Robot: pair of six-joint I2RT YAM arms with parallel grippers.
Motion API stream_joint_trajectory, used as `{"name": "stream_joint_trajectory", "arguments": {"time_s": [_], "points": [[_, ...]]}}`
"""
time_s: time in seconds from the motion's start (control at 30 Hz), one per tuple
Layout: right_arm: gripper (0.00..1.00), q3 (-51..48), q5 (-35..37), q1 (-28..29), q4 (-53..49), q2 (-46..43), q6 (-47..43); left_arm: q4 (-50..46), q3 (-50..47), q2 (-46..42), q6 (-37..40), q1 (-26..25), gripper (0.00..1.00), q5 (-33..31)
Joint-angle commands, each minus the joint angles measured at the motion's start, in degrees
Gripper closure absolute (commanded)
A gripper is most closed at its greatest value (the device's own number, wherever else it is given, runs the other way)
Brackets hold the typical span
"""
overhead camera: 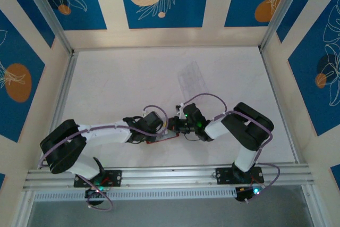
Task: Put the credit cards into the card holder
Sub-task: Insert the credit card into the card slot.
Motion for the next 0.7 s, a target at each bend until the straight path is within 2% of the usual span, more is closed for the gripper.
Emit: {"name": "stream_joint_trajectory", "arguments": {"time_s": [0.0,0.27,0.67], "points": [[1.00,-2.3,-0.9,1.3,-7.2,-1.1,-0.8,-3.3,-2.1,2.7,0.0,0.3,0.76,3.0],[1.00,-2.4,-1.9,1.5,-9.2,-2.0,-2.0,-3.2,-1.9,3.1,0.0,0.3,0.76,3.2],[1.00,3.7,-4.6,2.4,-8.2,3.6,-2.2,-3.3,-2.1,2.9,0.0,0.3,0.76,3.2]]}}
